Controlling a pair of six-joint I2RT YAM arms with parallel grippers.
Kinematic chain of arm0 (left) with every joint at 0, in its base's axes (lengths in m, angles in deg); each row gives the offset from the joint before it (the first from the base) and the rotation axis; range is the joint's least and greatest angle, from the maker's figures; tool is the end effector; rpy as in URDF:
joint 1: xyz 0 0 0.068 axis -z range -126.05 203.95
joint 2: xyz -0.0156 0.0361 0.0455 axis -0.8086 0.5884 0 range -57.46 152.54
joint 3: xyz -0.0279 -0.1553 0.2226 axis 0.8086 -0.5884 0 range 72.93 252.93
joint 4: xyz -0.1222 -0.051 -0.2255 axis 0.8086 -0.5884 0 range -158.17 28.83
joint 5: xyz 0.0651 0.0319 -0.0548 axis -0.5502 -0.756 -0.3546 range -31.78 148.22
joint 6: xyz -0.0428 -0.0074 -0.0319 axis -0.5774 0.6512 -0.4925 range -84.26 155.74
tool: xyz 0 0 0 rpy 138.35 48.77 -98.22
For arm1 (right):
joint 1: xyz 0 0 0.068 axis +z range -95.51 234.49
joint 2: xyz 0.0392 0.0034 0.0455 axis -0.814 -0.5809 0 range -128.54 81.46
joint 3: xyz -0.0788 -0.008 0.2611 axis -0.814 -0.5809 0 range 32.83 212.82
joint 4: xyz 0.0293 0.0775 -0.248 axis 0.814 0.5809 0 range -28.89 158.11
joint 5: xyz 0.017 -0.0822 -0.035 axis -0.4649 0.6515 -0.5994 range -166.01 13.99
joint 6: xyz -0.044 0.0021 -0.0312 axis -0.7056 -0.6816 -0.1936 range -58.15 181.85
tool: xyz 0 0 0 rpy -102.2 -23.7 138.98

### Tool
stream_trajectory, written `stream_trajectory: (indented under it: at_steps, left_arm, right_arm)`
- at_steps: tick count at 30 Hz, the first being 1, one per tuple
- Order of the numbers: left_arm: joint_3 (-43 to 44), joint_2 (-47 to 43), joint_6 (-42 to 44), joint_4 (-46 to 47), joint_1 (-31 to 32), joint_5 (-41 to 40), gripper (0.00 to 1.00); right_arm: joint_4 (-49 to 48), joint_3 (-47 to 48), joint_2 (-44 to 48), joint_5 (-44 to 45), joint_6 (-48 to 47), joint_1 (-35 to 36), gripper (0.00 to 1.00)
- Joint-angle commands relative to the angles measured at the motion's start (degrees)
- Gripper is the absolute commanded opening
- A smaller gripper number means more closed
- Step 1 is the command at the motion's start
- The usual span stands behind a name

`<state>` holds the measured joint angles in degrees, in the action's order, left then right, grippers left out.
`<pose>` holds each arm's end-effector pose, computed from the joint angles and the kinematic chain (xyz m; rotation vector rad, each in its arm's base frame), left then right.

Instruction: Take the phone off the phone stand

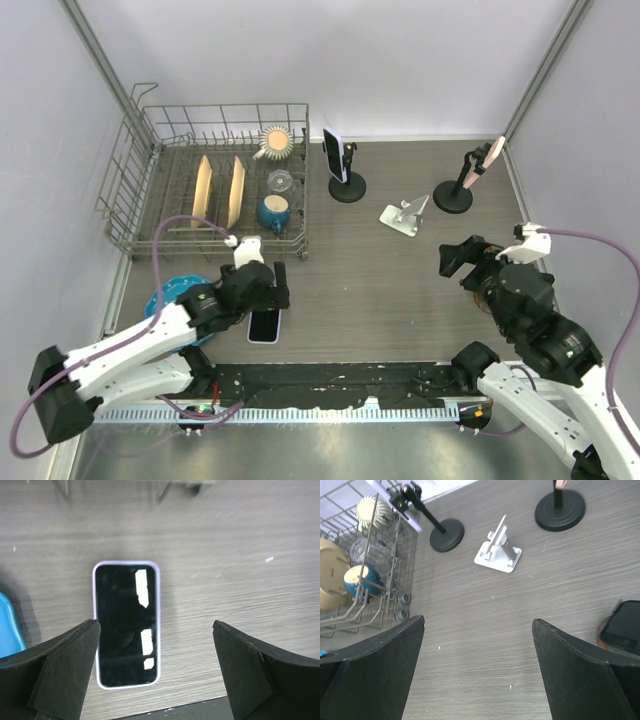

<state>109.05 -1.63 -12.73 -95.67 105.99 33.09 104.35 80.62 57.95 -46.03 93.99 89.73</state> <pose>0.1256 -0.1364 0.2196 -0.0981 2.4092 -0.2542 0.0721 0.0292 0.3401 0.3010 1.8436 0.3179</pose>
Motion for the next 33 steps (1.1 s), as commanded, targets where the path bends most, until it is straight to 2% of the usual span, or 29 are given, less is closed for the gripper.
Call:
stream_trajectory:
  at_steps: [1, 3, 8, 14, 20, 23, 24, 25, 27, 28, 33]
  left_arm:
    - [3.69, -12.2, 6.71, 1.63, -0.26, -2.38, 1.0]
    - [4.4, -15.39, 8.82, 1.8, -0.26, -3.0, 1.0]
    - [6.94, -23.03, 18.39, 2.51, -0.26, -4.66, 1.0]
    - [7.65, -30.15, 29.2, 4.69, -0.18, -7.21, 1.0]
    - [4.22, -33.6, 31.15, 7.53, -0.35, -7.66, 1.0]
    - [4.58, -33.95, 31.76, 6.2, -0.26, -8.45, 1.0]
    - [4.4, -34.21, 31.94, 6.03, -0.35, -8.28, 1.0]
    - [4.4, -34.39, 31.94, 5.94, -0.26, -8.19, 1.0]
    - [4.4, -34.82, 31.94, 5.94, -0.35, -7.57, 1.0]
    - [4.4, -34.91, 31.77, 5.76, -0.44, -6.96, 1.0]
    - [4.22, -36.14, 31.68, 5.41, -0.61, -6.08, 1.0]
  right_arm:
    - [7.89, 9.15, -3.38, 7.8, -1.03, 0.09, 0.95]
    - [13.43, 14.24, -5.31, 12.72, 0.63, 0.09, 0.95]
    - [18.0, 20.22, -10.75, 17.3, -0.15, 0.09, 0.95]
    - [20.91, 21.91, -18.57, 20.82, 0.11, 0.09, 0.96]
    - [21.8, 21.12, -27.71, 22.14, 2.58, -1.14, 1.0]
    - [19.96, 20.68, -31.67, 18.12, 0.56, -7.36, 1.0]
    - [18.64, 20.33, -32.12, 14.97, -1.01, -14.0, 1.0]
    - [16.02, 19.72, -32.48, 9.37, -2.68, -17.46, 1.0]
    - [14.07, 19.27, -33.0, 3.8, -4.1, -24.84, 1.0]
    - [13.1, 19.1, -33.18, 1.51, -4.54, -30.96, 1.0]
    - [12.65, 18.66, -34.59, -0.09, -7.35, -45.68, 1.0]
